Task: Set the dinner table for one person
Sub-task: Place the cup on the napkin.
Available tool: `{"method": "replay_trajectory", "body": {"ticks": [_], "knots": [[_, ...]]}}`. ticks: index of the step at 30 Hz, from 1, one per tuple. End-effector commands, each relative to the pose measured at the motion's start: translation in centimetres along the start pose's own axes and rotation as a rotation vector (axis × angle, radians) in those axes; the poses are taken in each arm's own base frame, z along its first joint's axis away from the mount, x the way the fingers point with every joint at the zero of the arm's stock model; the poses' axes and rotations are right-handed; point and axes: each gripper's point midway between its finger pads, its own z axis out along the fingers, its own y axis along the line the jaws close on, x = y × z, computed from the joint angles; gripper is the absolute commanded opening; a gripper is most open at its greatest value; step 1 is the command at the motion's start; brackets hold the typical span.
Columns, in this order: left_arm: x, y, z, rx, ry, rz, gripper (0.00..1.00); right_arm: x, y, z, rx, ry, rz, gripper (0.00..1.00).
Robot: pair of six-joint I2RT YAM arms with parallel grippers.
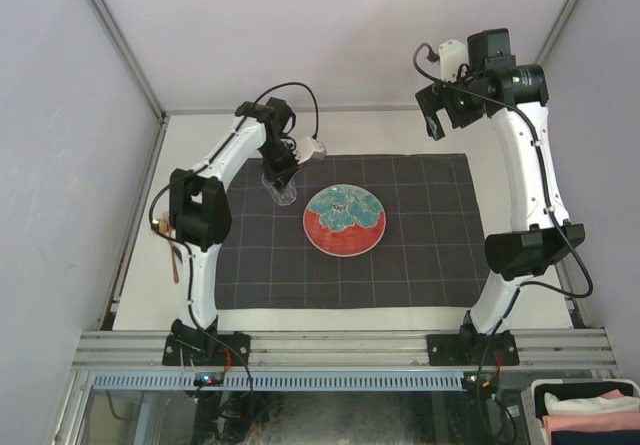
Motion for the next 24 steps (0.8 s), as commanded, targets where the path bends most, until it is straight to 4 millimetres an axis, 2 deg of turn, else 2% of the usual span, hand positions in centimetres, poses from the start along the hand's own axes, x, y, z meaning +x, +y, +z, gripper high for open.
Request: {"method": "replay_trajectory", "body": {"ticks": [1, 3, 6, 10, 18, 21, 24], "knots": [[-1.7, 0.6, -0.8, -0.043, -0.025, 0.054, 0.00, 0.8, 0.0, -1.4, 0.011, 0.000, -0.010, 1.00], [-1.8, 0.5, -0.6, -0.043, -0.020, 0.053, 0.02, 1.0, -0.1, -1.4, 0.010, 0.000, -0.006, 1.00], [-2.2, 0.3, -0.8, -0.051, -0.030, 0.050, 0.12, 1.2, -0.1, -1.1, 0.001, -0.002, -0.001, 1.00], [-3.0, -0.2, -1.5, -0.069, -0.046, 0.047, 0.25, 1.1, 0.3, 0.4, -0.036, -0.001, -0.008, 1.00], [-4.8, -1.0, -4.7, -0.095, -0.102, 0.017, 0.32, 0.0, 0.8, 3.9, -0.088, 0.006, -0.038, 1.00], [-5.4, -0.5, -6.7, -0.162, -0.133, 0.016, 0.33, -0.9, 1.5, 5.0, -0.130, -0.010, -0.065, 1.00], [-6.2, 1.6, -10.5, -0.327, -0.202, -0.019, 0.37, -1.8, 2.9, 6.4, -0.166, -0.027, -0.129, 1.00]]}}
